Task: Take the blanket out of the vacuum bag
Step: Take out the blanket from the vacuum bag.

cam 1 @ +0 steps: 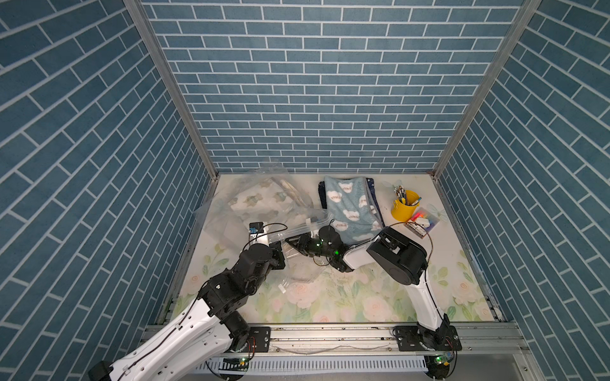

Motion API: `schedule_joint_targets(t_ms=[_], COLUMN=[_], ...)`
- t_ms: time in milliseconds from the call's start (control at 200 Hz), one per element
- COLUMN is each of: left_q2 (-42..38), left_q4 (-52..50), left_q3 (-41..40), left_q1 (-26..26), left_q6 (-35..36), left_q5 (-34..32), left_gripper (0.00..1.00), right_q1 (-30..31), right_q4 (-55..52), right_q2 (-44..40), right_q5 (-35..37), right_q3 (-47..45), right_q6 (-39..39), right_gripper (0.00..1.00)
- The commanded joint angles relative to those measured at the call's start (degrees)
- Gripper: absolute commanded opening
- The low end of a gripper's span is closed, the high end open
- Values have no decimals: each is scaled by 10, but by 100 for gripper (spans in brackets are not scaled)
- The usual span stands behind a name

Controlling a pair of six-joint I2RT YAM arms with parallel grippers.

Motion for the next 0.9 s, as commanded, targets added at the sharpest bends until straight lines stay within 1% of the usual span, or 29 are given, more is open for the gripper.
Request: schedule_joint_targets(t_ms=[0, 315, 335, 420, 575, 700, 895], left_q2=[-5, -4, -4, -3, 5, 4, 9], left_q4=[-7, -4, -3, 2, 1, 8, 10], left_q3=[8, 4, 4, 3, 5, 3, 6], left_q1=[-2, -2, -2, -2, -2, -2, -2], left_q6=[5, 5, 5, 7, 7, 8, 7], left_q5=[-9, -6, -6, -7, -4, -3, 0], left_gripper=[2, 2, 2, 2, 2, 2, 2], right_q1=[-12, -27, -27, -29, -26, -26, -26], right_q4=[25, -3, -4, -1, -16, 1, 1], right_q2=[-11, -4, 13, 23, 10, 11, 16], right_q5=[6, 11, 11, 10, 13, 7, -1], right_q3=[2, 29, 30, 36, 28, 16, 27], right_q6=[-3, -14, -13, -11, -19, -2, 11], right_gripper=[43, 43, 43, 43, 44, 44, 46])
